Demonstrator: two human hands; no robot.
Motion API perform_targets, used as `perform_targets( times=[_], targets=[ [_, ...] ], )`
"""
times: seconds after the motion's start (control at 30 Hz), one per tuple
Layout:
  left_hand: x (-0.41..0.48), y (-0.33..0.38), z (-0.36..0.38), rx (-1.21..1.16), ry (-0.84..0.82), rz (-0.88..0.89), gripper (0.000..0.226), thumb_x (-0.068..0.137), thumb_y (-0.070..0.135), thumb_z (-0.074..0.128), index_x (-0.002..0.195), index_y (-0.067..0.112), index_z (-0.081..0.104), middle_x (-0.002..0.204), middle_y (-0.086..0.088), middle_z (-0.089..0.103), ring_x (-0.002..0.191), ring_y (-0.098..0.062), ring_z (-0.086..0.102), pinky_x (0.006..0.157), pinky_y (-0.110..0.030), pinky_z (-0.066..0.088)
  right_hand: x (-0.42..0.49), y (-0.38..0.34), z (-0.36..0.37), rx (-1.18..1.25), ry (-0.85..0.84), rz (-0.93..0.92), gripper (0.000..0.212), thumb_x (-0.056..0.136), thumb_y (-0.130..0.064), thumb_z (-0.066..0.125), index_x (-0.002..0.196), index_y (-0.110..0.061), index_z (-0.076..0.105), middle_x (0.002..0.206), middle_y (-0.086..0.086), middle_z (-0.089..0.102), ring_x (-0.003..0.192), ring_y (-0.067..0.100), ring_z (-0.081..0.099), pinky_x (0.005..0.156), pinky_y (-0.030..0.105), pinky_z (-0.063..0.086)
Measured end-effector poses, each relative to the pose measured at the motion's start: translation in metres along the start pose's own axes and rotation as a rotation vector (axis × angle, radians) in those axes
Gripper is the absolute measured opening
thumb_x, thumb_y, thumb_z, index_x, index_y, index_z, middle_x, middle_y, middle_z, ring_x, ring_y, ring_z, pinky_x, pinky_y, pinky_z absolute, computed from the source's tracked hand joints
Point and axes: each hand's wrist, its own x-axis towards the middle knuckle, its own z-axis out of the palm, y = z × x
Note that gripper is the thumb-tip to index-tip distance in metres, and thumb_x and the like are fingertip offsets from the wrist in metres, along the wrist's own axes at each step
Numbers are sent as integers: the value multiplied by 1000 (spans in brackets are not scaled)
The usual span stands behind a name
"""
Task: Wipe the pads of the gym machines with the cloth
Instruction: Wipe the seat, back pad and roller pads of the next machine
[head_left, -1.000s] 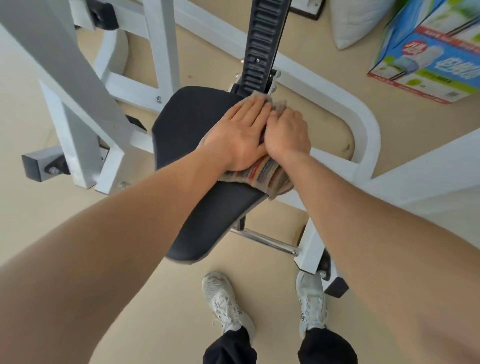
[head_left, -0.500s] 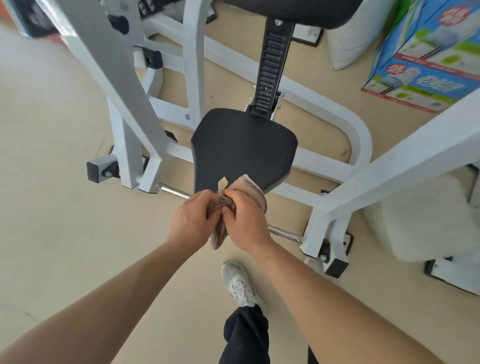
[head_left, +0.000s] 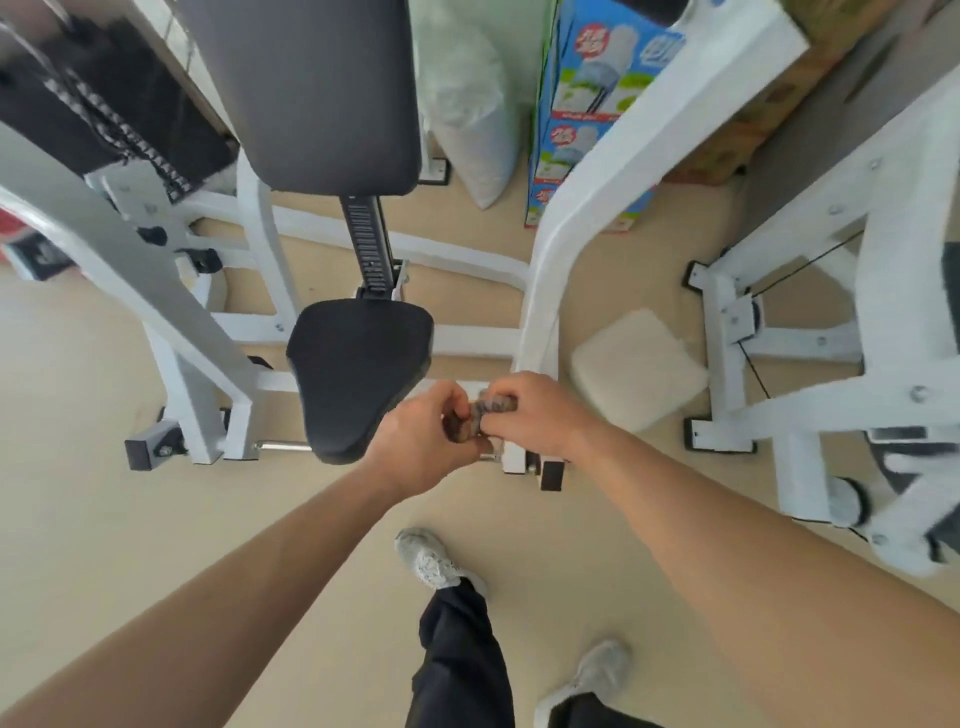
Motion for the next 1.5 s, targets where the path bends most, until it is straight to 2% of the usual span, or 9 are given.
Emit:
perform_targets(
  times=[0.1,0.23,0.43,0.6,0.77,0.97,1.13,1.27,1.5],
  targets=[
    [-17,62,17,-1,-90,71,12,79,25,71,82,31,61,76,7,67,64,-14,64,66,-30,54,-50,27,-42,21,9,36,28,79,-21,66,58,-19,47,51,-10,51,50,7,49,55,28,38],
    [-41,144,57,151,-36,189,33,78,3,65,88,33,54,92,5,65,78,-20,61,70,-30,51,-138,79,-101,46,102,52,22,78,-19,66,64,-21,49,62,-5,54,60,15,52,55,28,35],
    [-83,278,136,384,-43,348,33,86,23,72,117,25,61,94,5,63,88,-22,62,72,-28,43,-278,163,-178,118,306,80,24,78,-16,72,72,-19,49,72,0,55,65,17,51,52,25,40],
    [-104,380,192,620,-113,437,15,83,23,66,97,23,73,87,1,66,85,-23,61,67,-29,43,-368,220,-219,83,450,150,19,75,-17,73,75,-24,55,82,1,66,74,21,65,67,40,56],
    [-118,473,249,717,-208,627,10,86,33,66,90,28,74,84,3,66,82,-20,60,63,-28,40,-442,277,-262,112,553,274,34,80,-23,77,103,-26,53,89,-3,61,81,18,61,68,37,49],
    [-129,565,334,793,-370,812,16,90,41,62,85,26,67,86,0,69,81,-23,64,69,-33,53,-519,350,-307,132,532,422,25,84,-38,79,84,-15,67,80,1,66,74,18,62,60,30,42],
    [-153,624,407,767,-520,919,15,91,34,60,83,21,63,79,-1,64,77,-24,63,63,-35,48,-583,418,-330,142,563,544,33,86,-42,76,91,-9,72,90,10,72,84,27,67,72,35,50],
    [-166,666,475,782,-602,906,17,92,21,53,97,27,68,88,2,68,81,-18,66,70,-38,56,-640,474,-350,172,572,606,26,88,-36,75,77,-13,67,73,-2,62,71,19,58,57,29,40],
    [-199,744,600,799,-474,1000,23,100,22,54,116,27,68,113,1,63,99,-20,64,87,-35,56,-731,596,-390,240,574,622,34,83,-25,79,114,-16,70,109,2,65,99,22,60,77,30,45]
  ],
)
